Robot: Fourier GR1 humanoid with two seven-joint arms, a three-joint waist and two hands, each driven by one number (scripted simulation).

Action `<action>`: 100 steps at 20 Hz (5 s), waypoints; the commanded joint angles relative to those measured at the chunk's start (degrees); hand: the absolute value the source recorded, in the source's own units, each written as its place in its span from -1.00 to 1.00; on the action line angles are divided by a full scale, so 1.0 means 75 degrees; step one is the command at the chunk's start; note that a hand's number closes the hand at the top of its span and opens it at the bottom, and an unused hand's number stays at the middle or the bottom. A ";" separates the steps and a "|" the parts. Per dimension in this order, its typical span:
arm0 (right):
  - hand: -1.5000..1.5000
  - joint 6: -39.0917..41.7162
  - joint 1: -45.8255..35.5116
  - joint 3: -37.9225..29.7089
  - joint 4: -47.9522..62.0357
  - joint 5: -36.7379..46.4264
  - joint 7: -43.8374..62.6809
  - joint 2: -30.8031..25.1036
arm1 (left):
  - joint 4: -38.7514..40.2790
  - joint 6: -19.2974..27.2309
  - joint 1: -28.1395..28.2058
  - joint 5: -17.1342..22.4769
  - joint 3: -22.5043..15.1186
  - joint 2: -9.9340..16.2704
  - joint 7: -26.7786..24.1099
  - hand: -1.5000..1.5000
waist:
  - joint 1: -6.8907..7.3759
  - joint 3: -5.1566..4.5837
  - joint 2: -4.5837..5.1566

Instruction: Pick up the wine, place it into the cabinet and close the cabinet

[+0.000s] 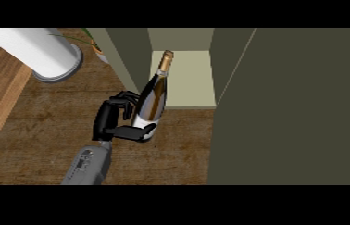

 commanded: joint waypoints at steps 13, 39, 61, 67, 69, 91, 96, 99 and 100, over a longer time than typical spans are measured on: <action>-1.00 0.0221 0.0315 -0.0177 -0.0722 -0.0767 0.0210 -0.0003 | 0.0115 0.2058 -0.1453 -0.0065 -0.1803 -0.0073 0.1719 1.00 | -0.0312 -0.0008 0.0034; -1.00 0.0869 0.0366 0.0136 0.0042 -0.0691 -0.0544 0.0157 | 0.1646 0.3747 -0.2141 -0.1058 -0.1878 0.0095 0.3116 1.00 | -0.0860 -0.0009 0.0188; -1.00 0.1147 0.0311 -0.0001 0.0205 -0.0822 -0.0665 0.0090 | 0.1939 0.4691 -0.2756 -0.1752 -0.1589 0.0483 0.2495 1.00 | -0.1073 0.0007 0.0261; -1.00 0.1254 0.0380 0.0269 0.0259 -0.0806 -0.0774 0.0183 | 0.1946 0.4867 -0.2820 -0.2322 -0.1926 0.0559 0.2773 1.00 | -0.1227 0.0017 0.0231; -1.00 0.1177 0.0267 0.0108 0.0174 -0.0857 -0.0665 0.0188 | 0.1834 0.4919 -0.2740 -0.2413 -0.2071 0.0418 0.2858 1.00 | -0.1163 0.0011 0.0237; -1.00 0.1503 0.0132 0.0084 0.0362 -0.0786 -0.0750 0.0065 | 0.1778 0.5977 -0.2288 -0.4104 -0.2239 0.0456 0.4562 -1.00 | -0.1409 0.0019 0.0304; -1.00 0.1483 0.0111 0.0087 0.0277 -0.0847 -0.0715 0.0095 | 0.1804 0.5894 -0.2194 -0.4558 -0.2219 0.0560 0.5082 -1.00 | -0.1436 0.0021 0.0305; -1.00 0.1536 0.0234 0.0122 0.0396 -0.0819 -0.0822 0.0102 | 0.1773 0.5748 -0.2177 -0.4661 -0.2217 0.0553 0.5318 -1.00 | -0.1439 0.0017 0.0279; -1.00 0.1536 0.0140 0.0098 0.0429 -0.0829 -0.0781 0.0093 | 0.1714 0.5678 -0.2228 -0.4707 -0.2235 0.0542 0.5401 -1.00 | -0.1374 0.0013 0.0291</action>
